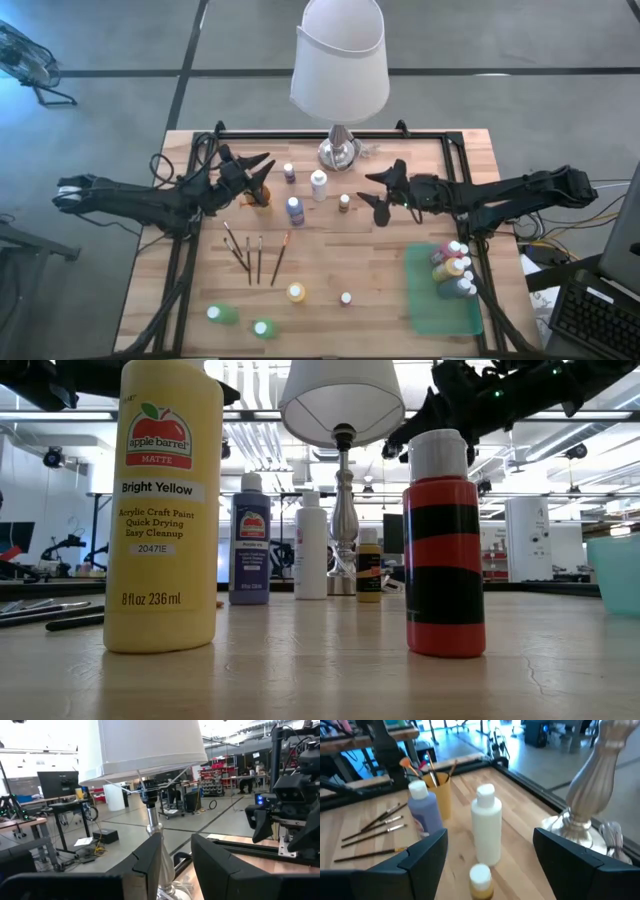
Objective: Pick & Place Paint Supplies
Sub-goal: Put the yellow paint bottle into the green bin
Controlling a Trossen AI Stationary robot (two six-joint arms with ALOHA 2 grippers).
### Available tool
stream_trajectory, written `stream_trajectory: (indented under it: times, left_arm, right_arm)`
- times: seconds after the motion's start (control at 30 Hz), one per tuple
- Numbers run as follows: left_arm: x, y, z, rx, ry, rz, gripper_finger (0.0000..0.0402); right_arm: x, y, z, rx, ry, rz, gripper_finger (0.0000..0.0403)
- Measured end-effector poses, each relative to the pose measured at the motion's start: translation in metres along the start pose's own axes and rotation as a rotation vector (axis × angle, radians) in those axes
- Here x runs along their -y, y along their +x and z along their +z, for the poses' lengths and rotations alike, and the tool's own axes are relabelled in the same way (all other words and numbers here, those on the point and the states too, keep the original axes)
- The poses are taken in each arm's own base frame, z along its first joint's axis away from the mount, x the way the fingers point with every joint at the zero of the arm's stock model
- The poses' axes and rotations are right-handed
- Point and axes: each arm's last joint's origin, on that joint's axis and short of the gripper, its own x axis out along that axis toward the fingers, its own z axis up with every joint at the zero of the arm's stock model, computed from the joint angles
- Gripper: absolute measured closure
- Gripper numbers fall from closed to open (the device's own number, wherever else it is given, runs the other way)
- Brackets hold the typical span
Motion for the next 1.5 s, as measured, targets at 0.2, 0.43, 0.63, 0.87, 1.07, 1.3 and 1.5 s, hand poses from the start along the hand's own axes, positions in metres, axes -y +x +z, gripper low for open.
stream_trajectory:
  times: [0.2, 0.43, 0.63, 0.87, 1.07, 1.3, 1.5]
  left_arm:
    - [0.002, 0.001, -0.005, -0.027, -0.02, -0.01, 0.0289]
    - [0.004, 0.002, -0.012, -0.077, 0.019, -0.022, 0.0289]
    - [0.007, 0.002, -0.021, -0.146, 0.003, -0.034, 0.0289]
    - [0.007, 0.002, -0.023, -0.167, -0.015, -0.037, 0.0289]
    - [0.008, 0.001, -0.028, -0.206, 0.009, -0.042, 0.0289]
    - [0.008, 0.001, -0.028, -0.206, 0.013, -0.04, 0.0289]
    - [0.008, 0.001, -0.028, -0.205, 0.01, -0.04, 0.0289]
  right_arm:
    - [-0.007, 0.016, -0.006, -0.094, 0.018, 0.048, 0.0138]
    - [-0.02, 0.044, 0.007, -0.372, -0.132, 0.019, 0.0154]
    - [-0.026, 0.058, 0.024, -0.6, -0.245, -0.027, 0.0157]
    - [-0.021, 0.083, 0.048, -0.739, -0.268, 0.068, 0.0138]
    - [-0.007, 0.1, 0.059, -0.827, -0.246, 0.115, 0.0132]
    - [-0.004, 0.115, 0.05, -0.869, -0.275, 0.151, 0.0156]
    - [-0.005, 0.12, 0.045, -0.864, -0.256, 0.198, 0.0165]
